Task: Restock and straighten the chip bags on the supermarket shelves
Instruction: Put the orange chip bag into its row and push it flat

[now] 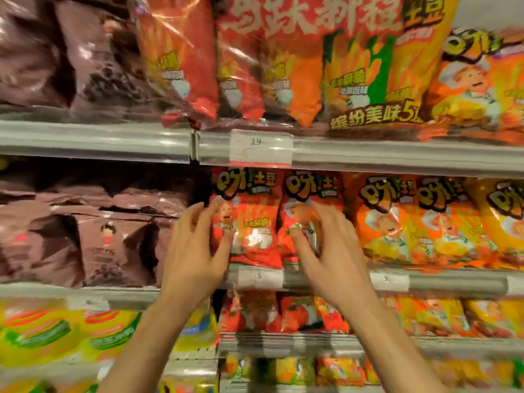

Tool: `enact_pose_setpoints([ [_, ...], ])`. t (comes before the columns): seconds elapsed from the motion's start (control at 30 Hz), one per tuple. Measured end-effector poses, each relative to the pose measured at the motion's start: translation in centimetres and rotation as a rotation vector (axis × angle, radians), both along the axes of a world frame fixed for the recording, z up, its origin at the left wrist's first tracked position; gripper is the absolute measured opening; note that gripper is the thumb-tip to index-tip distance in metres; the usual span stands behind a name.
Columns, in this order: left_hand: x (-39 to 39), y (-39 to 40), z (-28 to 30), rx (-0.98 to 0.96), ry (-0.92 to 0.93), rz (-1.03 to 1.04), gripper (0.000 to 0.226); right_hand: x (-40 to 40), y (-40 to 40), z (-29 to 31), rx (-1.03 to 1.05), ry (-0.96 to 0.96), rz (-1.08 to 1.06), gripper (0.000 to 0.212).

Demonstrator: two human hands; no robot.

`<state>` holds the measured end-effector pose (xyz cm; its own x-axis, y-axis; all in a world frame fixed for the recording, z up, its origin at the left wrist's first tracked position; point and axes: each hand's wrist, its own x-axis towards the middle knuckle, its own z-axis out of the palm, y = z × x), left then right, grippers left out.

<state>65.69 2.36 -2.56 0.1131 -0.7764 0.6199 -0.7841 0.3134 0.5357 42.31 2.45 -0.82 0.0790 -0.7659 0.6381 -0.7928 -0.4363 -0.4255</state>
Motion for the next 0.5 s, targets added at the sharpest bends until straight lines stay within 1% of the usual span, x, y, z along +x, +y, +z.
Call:
enact_pose_setpoints([
  [0.03, 0.7, -0.2, -0.2, 0.040, -0.016, -0.022, 0.062, 0.8, -0.2, 0.1, 0.012, 0.063, 0.034, 0.048],
  [0.17, 2.8, -1.5, -0.9, 0.183, -0.093, -0.119, 0.065, 2.5, -1.7, -0.1, 0.025, 0.393, 0.055, 0.071],
  [0.23, 3.4, -2.1, -1.0, 0.242, -0.118, -0.173, 0.068, 2.8, -2.5, -0.5, 0.057, 0.495, 0.051, 0.081],
  [0.3, 3.8, -2.5, -1.0, 0.261, -0.118, -0.222, 0.070, 2.9, -3.3, -1.0, 0.085, 0.593, 0.055, 0.086],
  [0.4, 4.3, -3.0, -0.8, 0.276, -0.142, -0.249, 0.075, 2.6, -4.3, -1.8, 0.103, 0.683, 0.061, 0.090],
  [0.5, 4.3, -3.1, -0.9, 0.253, -0.158, -0.251, 0.076, 2.4, -5.1, -1.9, 0.108, 0.708, 0.063, 0.088],
])
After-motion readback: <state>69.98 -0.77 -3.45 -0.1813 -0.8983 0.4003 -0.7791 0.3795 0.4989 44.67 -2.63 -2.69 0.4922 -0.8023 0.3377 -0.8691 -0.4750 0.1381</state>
